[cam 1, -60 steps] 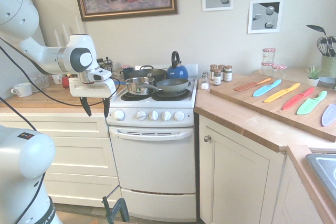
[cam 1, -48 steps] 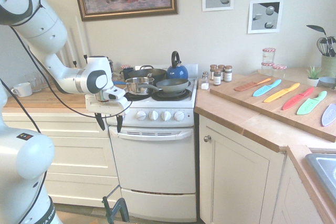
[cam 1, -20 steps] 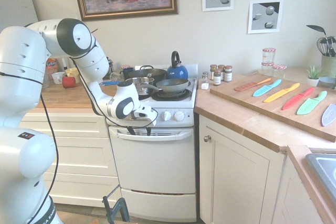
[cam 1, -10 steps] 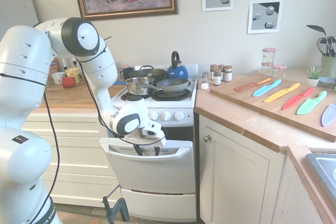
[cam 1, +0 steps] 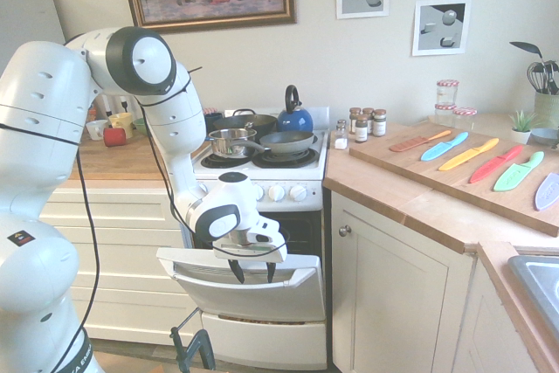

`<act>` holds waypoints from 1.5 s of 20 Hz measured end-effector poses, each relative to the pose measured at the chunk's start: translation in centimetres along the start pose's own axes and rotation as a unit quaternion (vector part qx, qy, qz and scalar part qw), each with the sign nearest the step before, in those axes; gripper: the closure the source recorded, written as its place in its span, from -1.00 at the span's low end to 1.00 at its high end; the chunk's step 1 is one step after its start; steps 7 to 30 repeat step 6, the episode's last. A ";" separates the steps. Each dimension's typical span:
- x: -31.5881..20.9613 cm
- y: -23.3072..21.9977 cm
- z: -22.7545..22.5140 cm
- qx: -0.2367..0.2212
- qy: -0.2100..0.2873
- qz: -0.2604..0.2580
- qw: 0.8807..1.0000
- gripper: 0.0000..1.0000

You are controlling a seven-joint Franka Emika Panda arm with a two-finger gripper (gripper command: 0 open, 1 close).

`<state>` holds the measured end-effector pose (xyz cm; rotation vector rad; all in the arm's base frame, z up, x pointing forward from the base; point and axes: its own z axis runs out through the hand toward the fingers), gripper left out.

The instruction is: Open the oven

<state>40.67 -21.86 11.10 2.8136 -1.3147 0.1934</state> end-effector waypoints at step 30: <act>1.4 4.6 -7.2 -0.040 -0.025 0.030 0.998 -1.00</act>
